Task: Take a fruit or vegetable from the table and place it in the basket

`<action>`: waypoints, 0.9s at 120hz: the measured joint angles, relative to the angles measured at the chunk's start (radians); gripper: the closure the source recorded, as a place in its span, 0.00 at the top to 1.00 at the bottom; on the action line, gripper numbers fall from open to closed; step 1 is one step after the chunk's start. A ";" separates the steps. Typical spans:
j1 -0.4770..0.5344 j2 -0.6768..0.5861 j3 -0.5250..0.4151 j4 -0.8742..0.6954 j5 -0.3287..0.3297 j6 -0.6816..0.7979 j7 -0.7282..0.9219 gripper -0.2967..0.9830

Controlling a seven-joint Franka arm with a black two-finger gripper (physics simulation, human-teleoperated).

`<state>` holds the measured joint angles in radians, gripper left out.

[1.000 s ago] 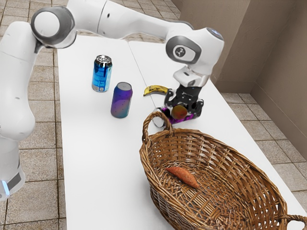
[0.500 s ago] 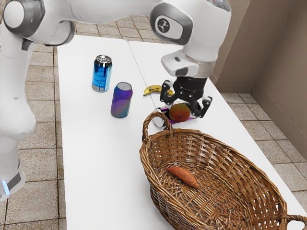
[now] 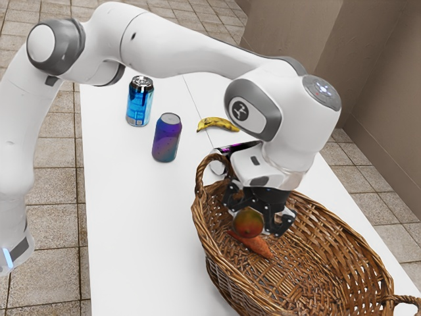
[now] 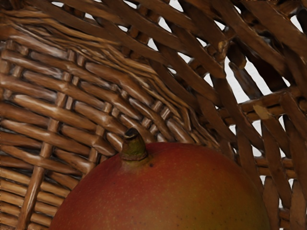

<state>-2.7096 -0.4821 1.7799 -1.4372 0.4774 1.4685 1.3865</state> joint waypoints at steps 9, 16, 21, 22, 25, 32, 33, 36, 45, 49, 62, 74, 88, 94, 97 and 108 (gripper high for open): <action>-0.002 0.000 0.005 0.000 0.002 0.002 -0.010 0.50; -0.003 0.000 0.023 0.000 0.001 0.002 -0.017 0.59; -0.003 0.000 0.029 0.000 0.000 0.002 -0.022 0.64; -0.003 0.000 0.029 0.000 0.000 0.002 -0.023 0.64; -0.004 0.000 0.031 0.000 0.000 0.002 -0.025 0.66; -0.003 0.001 0.032 0.000 0.000 0.002 -0.031 0.70; -0.001 0.002 0.031 0.000 0.000 0.002 -0.032 0.70; 0.005 0.004 0.029 0.009 0.000 0.001 -0.035 0.71; 0.053 0.019 0.026 0.101 -0.004 -0.010 -0.050 0.74; 0.080 0.040 0.028 0.170 0.003 -0.028 -0.062 0.74; 0.365 0.133 0.023 0.344 0.003 -0.104 -0.131 0.76; 0.665 0.145 0.043 0.366 -0.018 -0.195 -0.248 0.76; 0.713 0.070 0.168 0.334 -0.088 -0.258 -0.386 0.77; 0.713 0.055 0.188 0.302 -0.097 -0.266 -0.441 0.77; 0.713 0.048 0.199 0.287 -0.101 -0.266 -0.468 0.77; 0.721 0.020 0.232 0.264 -0.115 -0.271 -0.572 0.77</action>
<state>-1.9887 -0.4626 2.0122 -1.1734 0.3628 1.1979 0.8146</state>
